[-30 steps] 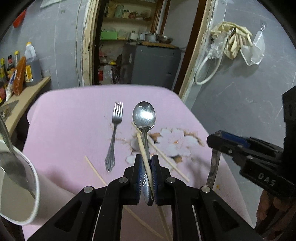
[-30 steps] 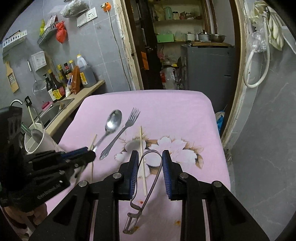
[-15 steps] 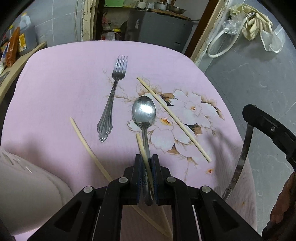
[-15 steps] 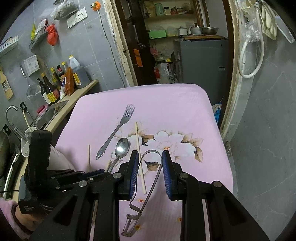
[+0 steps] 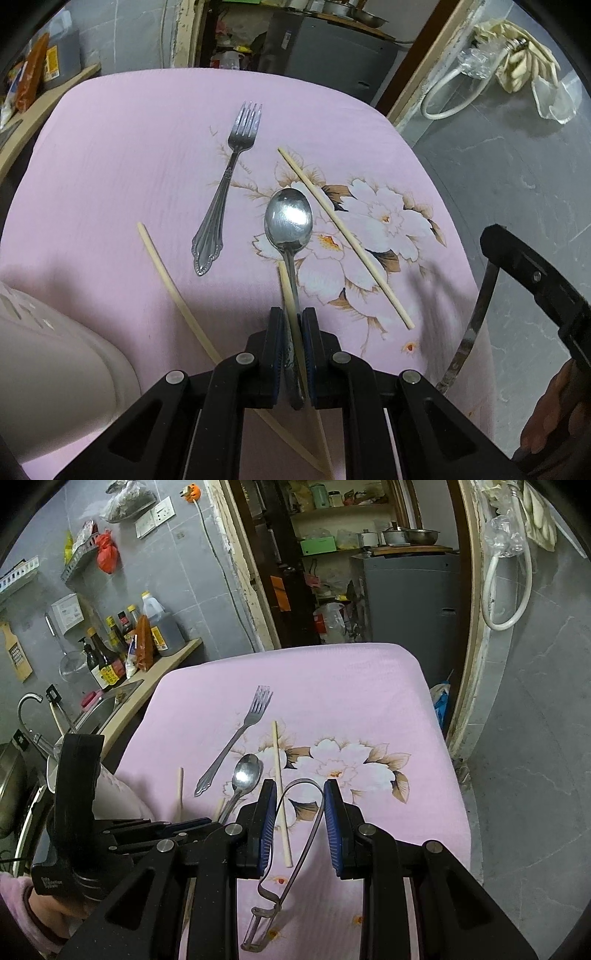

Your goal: Organize utensils

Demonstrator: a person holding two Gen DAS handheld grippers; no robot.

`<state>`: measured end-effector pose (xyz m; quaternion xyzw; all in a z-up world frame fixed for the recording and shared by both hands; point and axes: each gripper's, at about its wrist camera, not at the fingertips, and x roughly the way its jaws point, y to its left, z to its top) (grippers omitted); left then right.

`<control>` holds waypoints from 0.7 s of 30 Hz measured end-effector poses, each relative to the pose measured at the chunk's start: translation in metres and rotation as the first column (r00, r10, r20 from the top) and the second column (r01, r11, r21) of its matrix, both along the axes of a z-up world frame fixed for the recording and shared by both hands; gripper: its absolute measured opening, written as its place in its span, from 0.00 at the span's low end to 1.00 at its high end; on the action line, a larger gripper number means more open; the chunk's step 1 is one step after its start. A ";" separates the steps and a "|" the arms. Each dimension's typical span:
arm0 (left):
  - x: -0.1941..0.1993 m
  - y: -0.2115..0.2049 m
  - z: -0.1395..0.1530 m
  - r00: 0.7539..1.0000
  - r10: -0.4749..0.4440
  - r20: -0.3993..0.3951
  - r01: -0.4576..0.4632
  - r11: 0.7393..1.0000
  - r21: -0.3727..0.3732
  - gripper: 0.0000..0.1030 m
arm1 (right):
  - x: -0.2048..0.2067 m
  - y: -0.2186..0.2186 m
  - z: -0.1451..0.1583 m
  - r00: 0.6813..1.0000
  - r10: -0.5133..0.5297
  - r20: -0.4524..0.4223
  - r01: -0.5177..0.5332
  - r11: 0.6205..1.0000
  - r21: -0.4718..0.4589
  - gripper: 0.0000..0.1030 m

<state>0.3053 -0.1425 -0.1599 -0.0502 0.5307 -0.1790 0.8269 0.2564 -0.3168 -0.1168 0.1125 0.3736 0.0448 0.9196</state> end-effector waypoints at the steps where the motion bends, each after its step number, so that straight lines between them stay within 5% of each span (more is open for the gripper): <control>1: 0.000 0.000 0.000 1.000 0.004 -0.005 -0.004 1.000 -0.001 0.10 | 0.000 -0.001 0.000 1.000 0.002 0.000 -0.002 1.000 0.001 0.22; 21: 0.012 -0.004 -0.001 0.997 0.064 -0.038 -0.065 0.998 -0.015 0.10 | -0.002 -0.001 0.000 1.000 0.008 0.002 -0.008 1.000 0.012 0.22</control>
